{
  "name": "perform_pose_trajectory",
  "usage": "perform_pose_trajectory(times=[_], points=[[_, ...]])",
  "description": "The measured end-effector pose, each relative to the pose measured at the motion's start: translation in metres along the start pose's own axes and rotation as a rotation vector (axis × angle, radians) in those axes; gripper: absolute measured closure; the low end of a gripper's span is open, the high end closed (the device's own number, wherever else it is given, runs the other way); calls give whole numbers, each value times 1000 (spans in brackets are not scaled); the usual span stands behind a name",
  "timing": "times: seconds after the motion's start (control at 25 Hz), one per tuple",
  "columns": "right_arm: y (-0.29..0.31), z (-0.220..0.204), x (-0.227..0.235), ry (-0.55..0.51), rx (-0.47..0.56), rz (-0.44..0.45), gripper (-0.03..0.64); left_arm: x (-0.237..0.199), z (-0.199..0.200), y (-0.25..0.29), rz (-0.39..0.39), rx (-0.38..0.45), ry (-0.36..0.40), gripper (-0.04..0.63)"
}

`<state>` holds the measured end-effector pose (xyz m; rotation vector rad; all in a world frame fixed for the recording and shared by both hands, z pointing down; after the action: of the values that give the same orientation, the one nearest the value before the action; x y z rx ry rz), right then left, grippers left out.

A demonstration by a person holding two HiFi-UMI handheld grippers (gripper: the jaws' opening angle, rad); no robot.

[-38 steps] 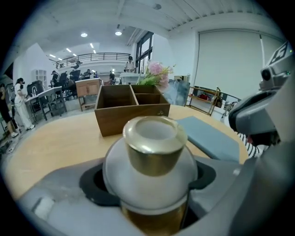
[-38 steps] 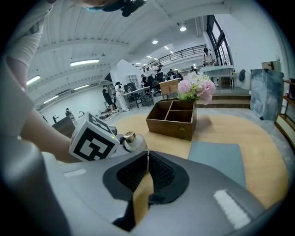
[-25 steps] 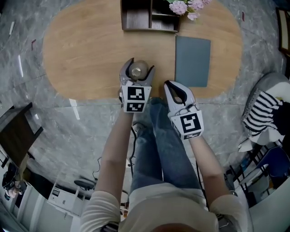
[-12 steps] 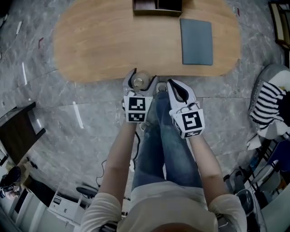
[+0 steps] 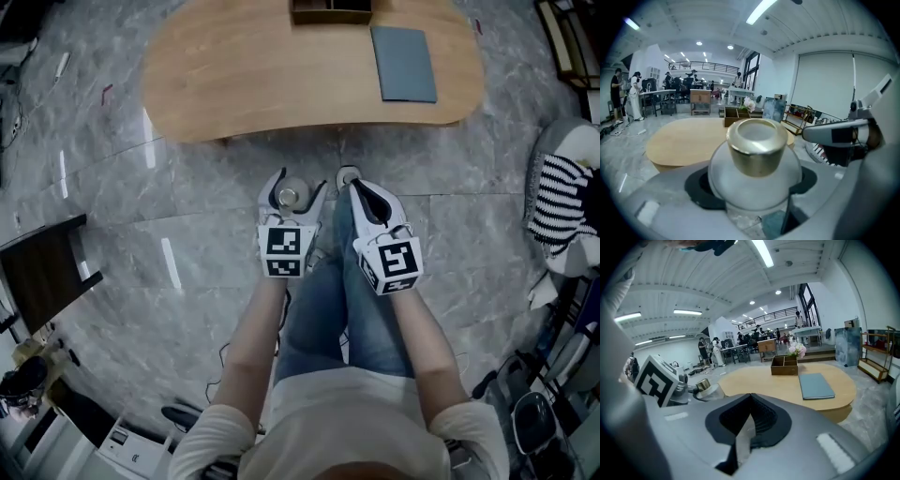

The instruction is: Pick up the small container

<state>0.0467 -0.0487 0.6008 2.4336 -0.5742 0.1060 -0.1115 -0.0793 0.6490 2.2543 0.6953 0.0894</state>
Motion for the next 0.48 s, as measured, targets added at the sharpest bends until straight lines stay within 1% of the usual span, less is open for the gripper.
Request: perform_pose_trajectory(times=[0.12,0.2,0.32,0.48], points=[[-27,-7,-19,8,9,-7,617,11,-11,-32,1,11,0,252],[-45,-7,-32,11,10,-12,617,16,-13,-55,1,18,-13,252],[-74,-1,-52,11,8,-11,617,24,-7,-96,10,34,-45,252],[-112,20,-72,5,24,-3,617,38,3,-147,17,47,-80,252]])
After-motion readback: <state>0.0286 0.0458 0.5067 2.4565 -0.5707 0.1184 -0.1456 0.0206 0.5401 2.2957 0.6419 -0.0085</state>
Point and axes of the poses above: the fingertips, and each gripper's own axes: y forward along the fingers, x to its right, z out of its top, the point moved 8 cm from there along -y, backward along the fingers, and after that the axes turned 9 degrees about -x, right-handed, at the moved point
